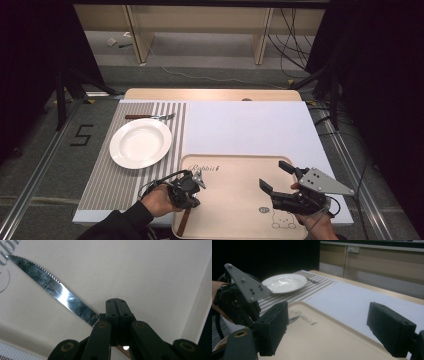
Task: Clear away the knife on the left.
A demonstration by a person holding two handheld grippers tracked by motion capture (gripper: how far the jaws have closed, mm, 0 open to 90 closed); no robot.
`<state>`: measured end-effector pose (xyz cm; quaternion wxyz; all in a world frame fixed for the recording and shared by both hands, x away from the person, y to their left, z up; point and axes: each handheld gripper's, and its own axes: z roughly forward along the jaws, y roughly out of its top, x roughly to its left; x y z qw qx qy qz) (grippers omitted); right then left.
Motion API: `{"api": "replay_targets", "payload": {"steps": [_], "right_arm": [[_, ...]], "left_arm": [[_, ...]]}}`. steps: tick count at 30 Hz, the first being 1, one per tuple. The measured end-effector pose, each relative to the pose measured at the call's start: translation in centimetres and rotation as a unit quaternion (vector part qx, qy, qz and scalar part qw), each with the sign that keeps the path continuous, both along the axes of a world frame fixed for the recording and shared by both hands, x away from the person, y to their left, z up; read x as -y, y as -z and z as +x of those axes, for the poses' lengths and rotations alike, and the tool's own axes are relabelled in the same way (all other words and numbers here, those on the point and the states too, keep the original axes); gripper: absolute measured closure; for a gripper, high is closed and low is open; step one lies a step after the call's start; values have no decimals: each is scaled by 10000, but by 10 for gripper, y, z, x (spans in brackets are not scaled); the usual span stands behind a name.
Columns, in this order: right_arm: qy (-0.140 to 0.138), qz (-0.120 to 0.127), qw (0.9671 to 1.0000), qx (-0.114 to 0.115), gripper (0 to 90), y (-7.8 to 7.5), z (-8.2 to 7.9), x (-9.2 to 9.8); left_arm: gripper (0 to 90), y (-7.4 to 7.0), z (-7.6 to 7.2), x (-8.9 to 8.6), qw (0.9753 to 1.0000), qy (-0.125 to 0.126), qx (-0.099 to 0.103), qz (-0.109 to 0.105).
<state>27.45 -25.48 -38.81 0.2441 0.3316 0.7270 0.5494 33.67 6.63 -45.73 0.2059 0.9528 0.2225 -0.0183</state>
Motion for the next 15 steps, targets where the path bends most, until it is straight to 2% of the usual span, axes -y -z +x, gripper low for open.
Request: {"api": "replay_targets", "payload": {"steps": [3,7,11,15], "right_arm": [[-5,-10,10000,-3,189,0,0,0],[-6,-15,10000,-6,189,0,0,0],[-14,-28,10000,-9,190,0,0,0],[-22,-39,10000,-12,191,0,0,0]], "left_arm": [[886,0,0,-1,10000,37,-23,33],[887,-1,1,-5,10000,-53,-45,25],[889,-1,3,-9,9998,-127,-155,-52],[890,-2,5,-11,9996,-203,-182,-28]]}}
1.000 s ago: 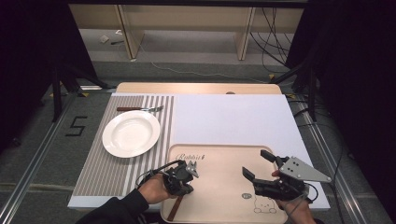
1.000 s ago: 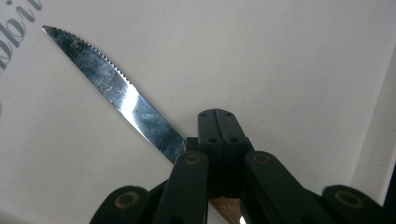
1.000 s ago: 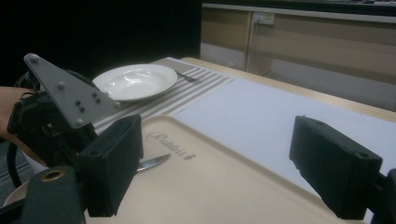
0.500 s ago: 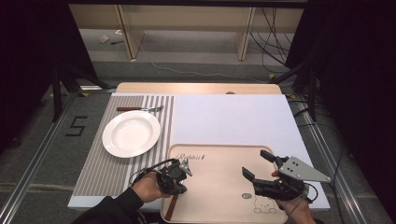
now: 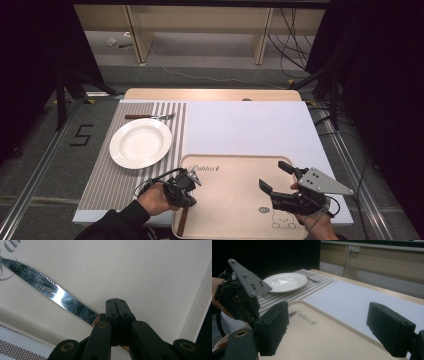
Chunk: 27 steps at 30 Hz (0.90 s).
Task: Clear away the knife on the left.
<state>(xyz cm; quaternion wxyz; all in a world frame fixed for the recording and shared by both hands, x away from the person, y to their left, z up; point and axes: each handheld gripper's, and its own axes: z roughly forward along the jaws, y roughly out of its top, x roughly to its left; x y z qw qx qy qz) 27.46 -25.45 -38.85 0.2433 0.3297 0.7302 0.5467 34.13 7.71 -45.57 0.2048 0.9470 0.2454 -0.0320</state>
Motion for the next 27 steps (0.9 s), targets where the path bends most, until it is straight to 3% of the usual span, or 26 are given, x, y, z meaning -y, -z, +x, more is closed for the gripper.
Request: {"api": "replay_targets", "payload": {"steps": [5,6,8,9,11,16,22,27], "right_arm": [[-8,-13,10000,-8,192,0,0,0],[-12,-25,10000,-10,192,0,0,0],[-19,-27,10000,-6,193,0,0,0],[-23,-33,10000,-6,193,0,0,-1],[-30,-45,10000,0,194,0,0,-1],[-45,-168,9998,62,195,0,-1,-3],[-13,300,9994,-175,198,0,3,5],[-21,209,9997,-128,198,0,2,4]], "left_arm": [[888,1,-1,0,10000,20,9,63],[887,1,-1,0,9999,8,56,121],[884,2,-1,1,9984,-16,326,465],[876,2,0,0,9984,-8,299,473],[870,2,2,-4,9997,-63,74,204],[886,0,2,-4,9999,-92,36,133],[887,-1,3,-6,9997,-161,31,159],[893,-1,4,-10,9996,-216,31,160]]}}
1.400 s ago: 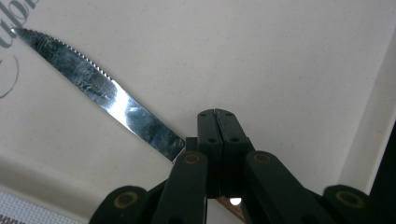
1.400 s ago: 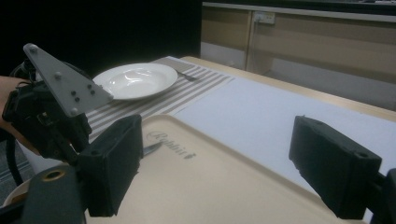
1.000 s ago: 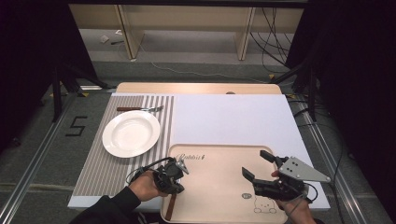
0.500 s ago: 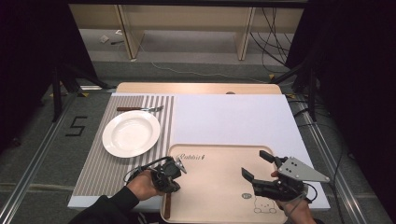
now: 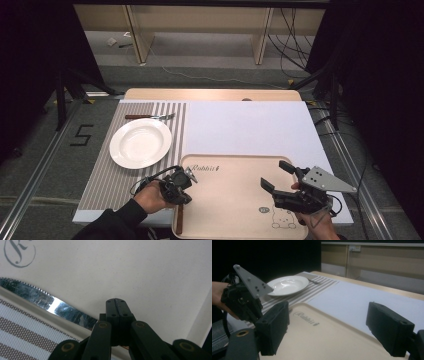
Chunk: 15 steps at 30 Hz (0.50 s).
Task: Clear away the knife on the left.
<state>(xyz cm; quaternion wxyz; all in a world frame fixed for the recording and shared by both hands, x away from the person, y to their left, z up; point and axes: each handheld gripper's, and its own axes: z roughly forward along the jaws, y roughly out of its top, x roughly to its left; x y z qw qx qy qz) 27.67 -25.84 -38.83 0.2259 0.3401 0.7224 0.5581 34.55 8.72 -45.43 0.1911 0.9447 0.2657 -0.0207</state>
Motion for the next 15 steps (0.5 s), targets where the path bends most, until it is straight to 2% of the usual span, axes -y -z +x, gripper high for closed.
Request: {"api": "replay_targets", "payload": {"steps": [5,11,12,15], "right_arm": [[-14,-28,10000,15,198,0,-1,-1],[-8,-31,10000,23,198,0,-1,-1],[-7,-27,10000,23,198,0,-1,-1],[1,-16,10000,24,198,0,-1,0]], "left_arm": [[894,0,0,-2,10000,-21,-16,34],[882,-1,1,-5,10000,-59,-33,-27],[866,-2,1,-6,9999,-58,-39,-89],[753,-6,1,-9,9989,-50,-103,-455]]}}
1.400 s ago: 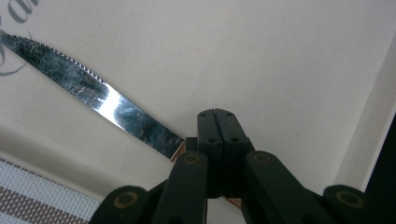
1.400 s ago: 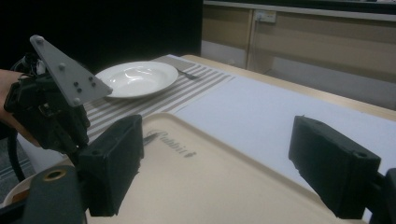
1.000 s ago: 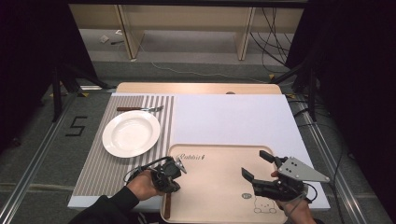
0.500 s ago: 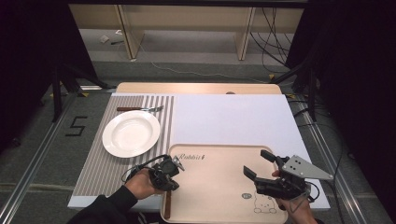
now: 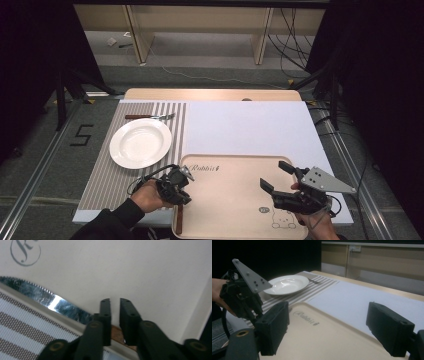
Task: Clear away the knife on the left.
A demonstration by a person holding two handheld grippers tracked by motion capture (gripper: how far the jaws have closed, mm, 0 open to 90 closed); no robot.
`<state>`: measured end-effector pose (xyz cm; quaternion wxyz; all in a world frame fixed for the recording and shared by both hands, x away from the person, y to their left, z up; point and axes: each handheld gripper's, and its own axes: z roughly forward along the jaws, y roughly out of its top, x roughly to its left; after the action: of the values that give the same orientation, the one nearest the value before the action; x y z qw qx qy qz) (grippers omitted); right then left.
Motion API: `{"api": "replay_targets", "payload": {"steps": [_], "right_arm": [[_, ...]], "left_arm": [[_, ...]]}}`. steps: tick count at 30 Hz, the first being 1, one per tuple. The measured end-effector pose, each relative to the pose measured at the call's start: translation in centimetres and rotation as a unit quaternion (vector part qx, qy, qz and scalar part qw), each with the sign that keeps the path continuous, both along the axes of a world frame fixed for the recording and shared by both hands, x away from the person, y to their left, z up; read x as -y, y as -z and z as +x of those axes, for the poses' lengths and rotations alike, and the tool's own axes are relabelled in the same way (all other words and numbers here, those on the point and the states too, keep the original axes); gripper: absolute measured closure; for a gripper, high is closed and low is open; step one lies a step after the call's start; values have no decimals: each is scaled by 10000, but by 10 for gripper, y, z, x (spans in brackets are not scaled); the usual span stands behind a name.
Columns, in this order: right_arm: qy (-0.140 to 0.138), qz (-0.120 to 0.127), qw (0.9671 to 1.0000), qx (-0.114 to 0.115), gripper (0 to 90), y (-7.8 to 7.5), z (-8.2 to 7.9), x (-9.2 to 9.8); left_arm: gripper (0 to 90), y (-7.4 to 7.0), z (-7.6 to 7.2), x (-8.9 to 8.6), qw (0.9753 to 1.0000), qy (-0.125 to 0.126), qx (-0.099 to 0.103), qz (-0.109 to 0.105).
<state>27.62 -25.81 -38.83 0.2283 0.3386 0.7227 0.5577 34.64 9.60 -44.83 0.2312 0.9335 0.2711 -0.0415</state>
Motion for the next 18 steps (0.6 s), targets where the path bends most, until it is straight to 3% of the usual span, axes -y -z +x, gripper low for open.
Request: {"api": "replay_targets", "payload": {"steps": [3,7,12,18], "right_arm": [[8,5,10000,3,198,0,0,0],[22,8,10000,2,198,0,1,1],[19,8,10000,-3,197,0,1,0],[28,38,10000,-13,198,1,1,1]], "left_arm": [[648,-4,-1,-2,9992,-8,52,-387],[475,-11,-1,-6,9957,-200,98,-900],[325,-19,-1,-14,9865,-432,238,-1561],[243,-26,-2,-22,9766,-593,435,-2019]]}}
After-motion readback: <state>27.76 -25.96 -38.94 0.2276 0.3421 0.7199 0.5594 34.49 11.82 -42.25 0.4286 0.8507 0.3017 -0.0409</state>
